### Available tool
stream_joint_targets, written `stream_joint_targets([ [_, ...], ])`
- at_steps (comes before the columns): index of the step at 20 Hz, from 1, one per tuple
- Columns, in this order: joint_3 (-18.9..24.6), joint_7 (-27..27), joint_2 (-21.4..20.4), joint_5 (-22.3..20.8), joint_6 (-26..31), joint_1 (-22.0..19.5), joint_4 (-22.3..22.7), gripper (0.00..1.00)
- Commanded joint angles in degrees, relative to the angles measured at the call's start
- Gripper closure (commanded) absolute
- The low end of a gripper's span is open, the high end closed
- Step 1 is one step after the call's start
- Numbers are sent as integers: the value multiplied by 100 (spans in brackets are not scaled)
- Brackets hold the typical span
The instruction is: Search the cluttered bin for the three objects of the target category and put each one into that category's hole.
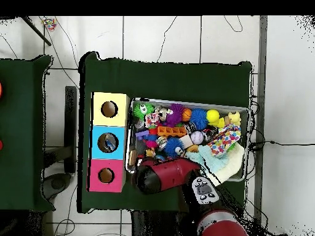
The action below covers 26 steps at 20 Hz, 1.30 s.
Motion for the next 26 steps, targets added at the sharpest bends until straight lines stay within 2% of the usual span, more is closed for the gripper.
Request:
stream_joint_targets([
  [1,439,594,-1255,653,650,-75,762,100],
  [7,294,617,-1713,1007,1001,290,769,100],
  [10,421,529,-1879,1290,1363,298,766,100],
  [13,338,450,-2138,1491,1843,487,682,100],
  [19,-100,762,-1973,1560,2303,1041,204,100],
  [23,-243,910,-1800,1540,1869,1215,198,100],
  [26,-285,871,-1775,1559,1752,1290,235,100],
])
